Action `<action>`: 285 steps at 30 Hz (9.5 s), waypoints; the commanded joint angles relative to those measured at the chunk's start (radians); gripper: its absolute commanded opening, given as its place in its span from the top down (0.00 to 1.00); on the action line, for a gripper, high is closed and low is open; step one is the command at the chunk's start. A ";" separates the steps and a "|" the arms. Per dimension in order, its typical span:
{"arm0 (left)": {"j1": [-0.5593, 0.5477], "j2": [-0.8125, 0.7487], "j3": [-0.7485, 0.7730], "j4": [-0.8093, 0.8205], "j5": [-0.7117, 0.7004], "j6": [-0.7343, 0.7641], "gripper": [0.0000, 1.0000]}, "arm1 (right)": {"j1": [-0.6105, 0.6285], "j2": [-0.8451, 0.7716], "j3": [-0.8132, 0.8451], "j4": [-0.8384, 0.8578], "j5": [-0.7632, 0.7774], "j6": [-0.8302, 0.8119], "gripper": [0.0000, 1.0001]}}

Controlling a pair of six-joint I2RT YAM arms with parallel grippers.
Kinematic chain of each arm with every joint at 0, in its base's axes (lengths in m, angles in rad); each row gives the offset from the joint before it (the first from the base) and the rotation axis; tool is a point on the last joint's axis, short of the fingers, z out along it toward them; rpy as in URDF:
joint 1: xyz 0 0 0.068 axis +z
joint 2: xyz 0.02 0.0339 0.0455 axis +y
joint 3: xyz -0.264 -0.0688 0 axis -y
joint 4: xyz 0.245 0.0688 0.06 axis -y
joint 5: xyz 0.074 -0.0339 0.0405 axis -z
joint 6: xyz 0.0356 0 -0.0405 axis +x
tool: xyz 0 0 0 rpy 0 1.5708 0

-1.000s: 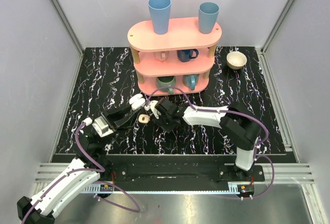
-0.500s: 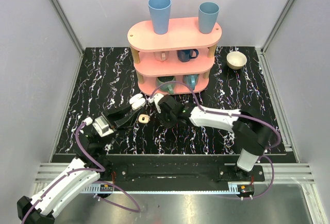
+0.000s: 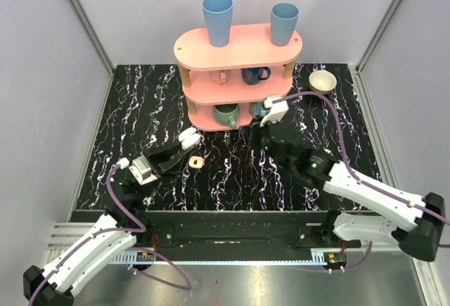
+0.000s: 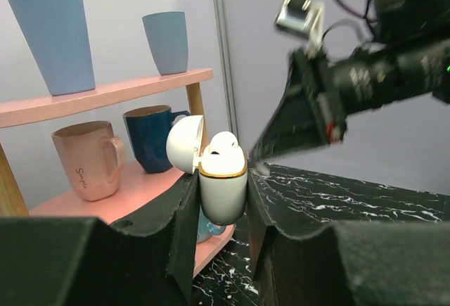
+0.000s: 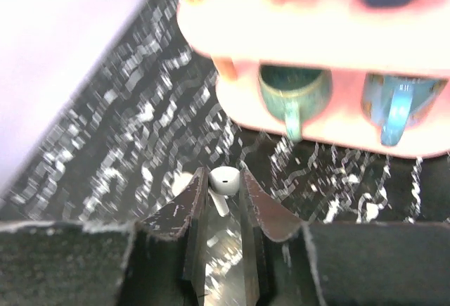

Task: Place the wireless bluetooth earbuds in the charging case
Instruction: Insert the left earbud into the left side groove of the charging case, then adjust the left earbud in the left side groove of the charging case, then close the charging case with the earbuds, then place the charging case with the earbuds at the center of the board.

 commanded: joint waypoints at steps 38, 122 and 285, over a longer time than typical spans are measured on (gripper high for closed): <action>-0.035 0.265 -0.027 0.448 -0.025 -0.026 1.00 | 0.327 0.117 -0.029 0.933 -0.018 -0.186 0.76; -0.056 0.288 -0.026 0.618 -0.084 -0.046 1.00 | 0.358 0.163 -0.032 1.027 0.010 -0.440 0.52; -0.053 0.975 0.355 -0.068 0.121 -0.744 1.00 | -0.041 -0.322 -0.071 -0.076 0.208 0.075 0.11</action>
